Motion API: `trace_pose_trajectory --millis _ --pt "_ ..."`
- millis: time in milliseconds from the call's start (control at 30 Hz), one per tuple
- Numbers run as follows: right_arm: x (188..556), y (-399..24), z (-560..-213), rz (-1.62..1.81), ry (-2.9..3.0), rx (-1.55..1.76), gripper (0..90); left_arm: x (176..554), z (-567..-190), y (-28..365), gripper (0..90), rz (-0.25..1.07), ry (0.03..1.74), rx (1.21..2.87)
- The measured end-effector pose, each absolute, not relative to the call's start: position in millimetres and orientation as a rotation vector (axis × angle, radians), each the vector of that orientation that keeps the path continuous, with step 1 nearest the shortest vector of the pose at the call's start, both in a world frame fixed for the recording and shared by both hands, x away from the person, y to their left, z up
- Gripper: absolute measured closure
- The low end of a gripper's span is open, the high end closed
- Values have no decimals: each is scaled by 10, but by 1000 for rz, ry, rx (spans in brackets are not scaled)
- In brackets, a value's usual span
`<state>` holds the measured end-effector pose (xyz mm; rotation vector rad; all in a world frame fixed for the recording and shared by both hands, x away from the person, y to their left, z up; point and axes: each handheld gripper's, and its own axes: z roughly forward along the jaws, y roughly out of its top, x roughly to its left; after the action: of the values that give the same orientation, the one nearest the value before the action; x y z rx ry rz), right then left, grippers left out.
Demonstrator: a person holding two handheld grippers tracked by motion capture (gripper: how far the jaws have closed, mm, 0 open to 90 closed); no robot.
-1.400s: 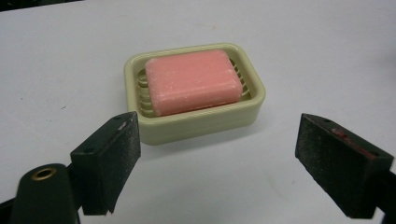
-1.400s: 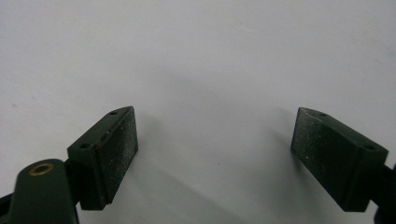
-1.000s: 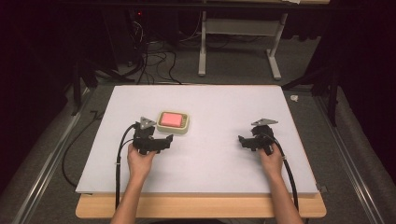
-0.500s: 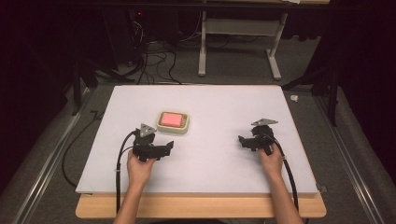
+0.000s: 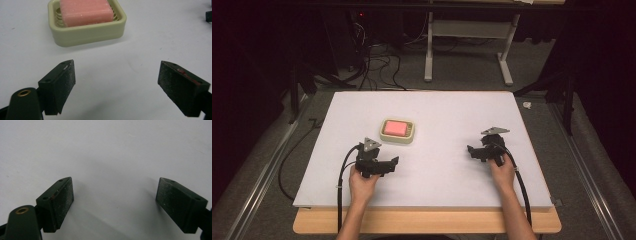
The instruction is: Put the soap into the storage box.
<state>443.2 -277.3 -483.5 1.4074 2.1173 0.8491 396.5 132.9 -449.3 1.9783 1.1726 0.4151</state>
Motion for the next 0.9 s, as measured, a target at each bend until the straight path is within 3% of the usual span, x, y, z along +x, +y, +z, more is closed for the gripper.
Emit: trace_pose_trajectory --millis 900 --pt "4432 -2773 -4835 848 2118 1407 152 3984 -4733 1261 154 438 1202 2033"
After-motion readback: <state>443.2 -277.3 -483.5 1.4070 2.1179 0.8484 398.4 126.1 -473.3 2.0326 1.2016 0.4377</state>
